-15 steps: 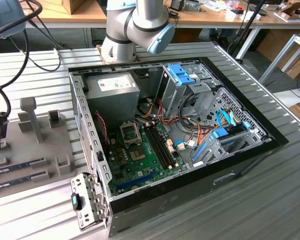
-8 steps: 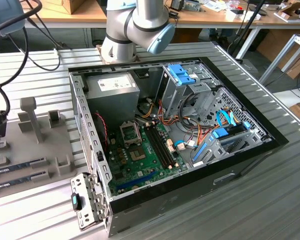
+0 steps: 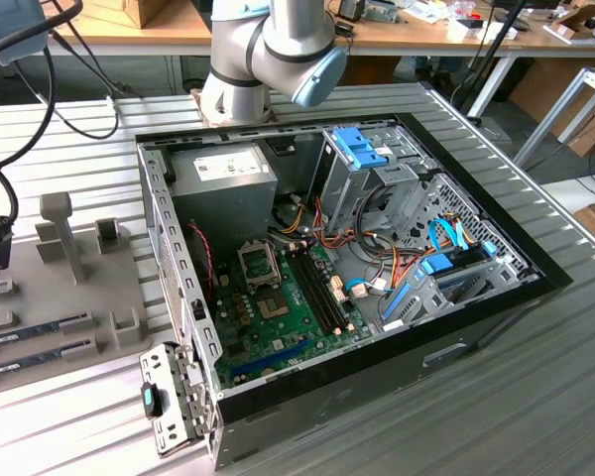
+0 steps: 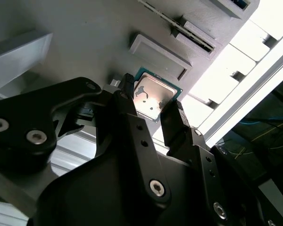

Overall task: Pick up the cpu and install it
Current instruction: 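Pick up the cpu and move it towards the insertion slot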

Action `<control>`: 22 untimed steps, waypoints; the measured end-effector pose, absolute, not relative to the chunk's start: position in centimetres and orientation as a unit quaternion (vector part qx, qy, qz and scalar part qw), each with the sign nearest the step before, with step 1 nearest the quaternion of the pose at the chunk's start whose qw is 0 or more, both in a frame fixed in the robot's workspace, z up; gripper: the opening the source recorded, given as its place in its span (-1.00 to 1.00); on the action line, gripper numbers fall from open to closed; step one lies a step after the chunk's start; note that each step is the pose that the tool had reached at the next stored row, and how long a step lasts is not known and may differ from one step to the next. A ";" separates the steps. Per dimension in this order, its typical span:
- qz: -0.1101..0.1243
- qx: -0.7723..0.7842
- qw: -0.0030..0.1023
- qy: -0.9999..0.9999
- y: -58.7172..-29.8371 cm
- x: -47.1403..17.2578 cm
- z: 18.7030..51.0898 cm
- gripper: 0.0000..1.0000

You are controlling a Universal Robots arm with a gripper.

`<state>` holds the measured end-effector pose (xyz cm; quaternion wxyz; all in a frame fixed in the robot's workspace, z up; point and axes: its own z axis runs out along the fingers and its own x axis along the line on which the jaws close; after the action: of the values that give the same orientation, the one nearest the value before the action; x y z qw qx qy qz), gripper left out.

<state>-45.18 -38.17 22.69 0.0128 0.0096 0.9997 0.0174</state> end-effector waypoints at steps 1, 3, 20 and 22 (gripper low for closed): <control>0.017 0.010 0.013 1.000 -38.2 -45.2 22.7 -0.05; 0.018 0.010 0.013 1.000 -38.2 -45.2 23.0 -0.05; 0.018 0.010 0.013 1.000 -38.2 -45.2 24.1 -0.05; 0.018 0.010 0.013 1.000 -38.2 -45.2 24.1 -0.05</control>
<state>-45.17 -38.17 24.13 0.0128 0.0096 0.9997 0.0182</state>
